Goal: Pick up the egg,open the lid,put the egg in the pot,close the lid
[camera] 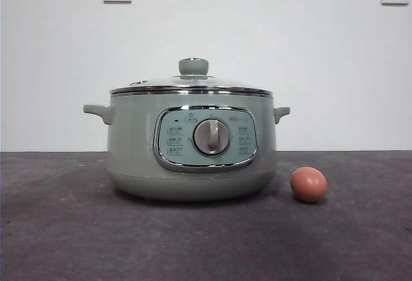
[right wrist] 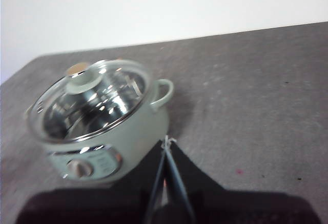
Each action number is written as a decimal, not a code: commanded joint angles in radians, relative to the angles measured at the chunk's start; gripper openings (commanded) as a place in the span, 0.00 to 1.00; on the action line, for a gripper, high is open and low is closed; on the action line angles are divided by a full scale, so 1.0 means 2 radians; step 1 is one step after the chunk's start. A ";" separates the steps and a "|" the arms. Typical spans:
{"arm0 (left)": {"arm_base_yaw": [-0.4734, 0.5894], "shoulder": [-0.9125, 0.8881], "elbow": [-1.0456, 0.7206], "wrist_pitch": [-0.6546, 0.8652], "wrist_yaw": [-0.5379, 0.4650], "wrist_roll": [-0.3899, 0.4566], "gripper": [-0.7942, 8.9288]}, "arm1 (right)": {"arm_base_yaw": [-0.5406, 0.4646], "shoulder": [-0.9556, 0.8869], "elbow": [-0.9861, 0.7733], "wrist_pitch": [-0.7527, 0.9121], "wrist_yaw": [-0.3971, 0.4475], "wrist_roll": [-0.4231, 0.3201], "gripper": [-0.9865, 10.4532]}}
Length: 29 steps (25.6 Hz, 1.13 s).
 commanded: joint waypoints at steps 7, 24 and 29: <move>0.000 0.079 0.126 -0.111 0.039 0.066 0.08 | 0.000 0.084 0.122 -0.126 -0.032 -0.090 0.08; -0.001 0.159 0.156 -0.134 0.131 0.069 0.73 | 0.000 0.142 0.155 -0.169 -0.072 -0.113 0.59; -0.008 0.171 0.156 -0.107 0.131 0.066 0.72 | 0.000 0.151 0.155 -0.167 -0.092 -0.112 0.59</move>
